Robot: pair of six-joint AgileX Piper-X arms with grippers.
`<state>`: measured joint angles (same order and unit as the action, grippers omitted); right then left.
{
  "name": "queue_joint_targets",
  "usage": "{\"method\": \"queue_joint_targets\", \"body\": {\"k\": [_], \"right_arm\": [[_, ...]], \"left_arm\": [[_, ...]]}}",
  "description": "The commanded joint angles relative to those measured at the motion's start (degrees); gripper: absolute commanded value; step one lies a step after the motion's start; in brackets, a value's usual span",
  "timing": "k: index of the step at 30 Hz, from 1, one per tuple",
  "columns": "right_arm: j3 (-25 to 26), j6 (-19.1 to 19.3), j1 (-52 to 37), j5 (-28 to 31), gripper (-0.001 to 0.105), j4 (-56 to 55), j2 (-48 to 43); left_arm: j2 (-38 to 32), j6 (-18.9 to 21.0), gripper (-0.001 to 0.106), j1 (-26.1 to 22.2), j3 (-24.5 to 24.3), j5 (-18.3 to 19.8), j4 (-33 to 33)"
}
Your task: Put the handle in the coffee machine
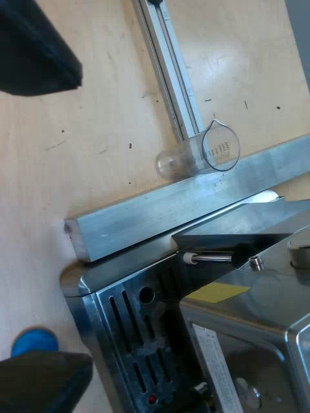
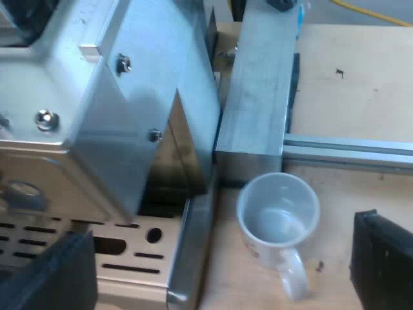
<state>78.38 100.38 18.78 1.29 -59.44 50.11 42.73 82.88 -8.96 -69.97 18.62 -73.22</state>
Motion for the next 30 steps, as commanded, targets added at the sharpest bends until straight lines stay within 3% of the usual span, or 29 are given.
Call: {"method": "queue_joint_targets", "body": {"k": [1,5,11,17,24,30], "right_arm": [[0.8,4.3,-9.8,-0.3,0.080,-4.4,-2.9],[0.8,6.4,-15.6,-0.3,0.080,-6.5,-4.4],[0.8,6.5,-21.3,-1.7,0.080,-8.8,-7.8],[0.8,6.4,-21.4,-1.3,0.080,-9.0,-13.0],[0.8,6.2,-21.4,-1.7,0.080,-9.4,-20.6],[0.8,6.2,-21.4,-1.7,0.080,-9.7,-25.9]], "left_arm": [[-0.4,0.8,0.081,-2.1,-0.4,2.0,0.9],[-0.4,1.3,0.081,-3.3,-0.4,3.4,1.1],[-0.4,5.9,0.081,-3.2,-0.4,8.0,1.1],[-2.1,5.6,0.081,-3.2,-0.4,8.3,1.2],[-5.3,2.7,0.081,-3.2,-0.4,11.3,1.8],[-6.8,3.3,0.081,-3.2,-0.4,13.8,1.3]]}}
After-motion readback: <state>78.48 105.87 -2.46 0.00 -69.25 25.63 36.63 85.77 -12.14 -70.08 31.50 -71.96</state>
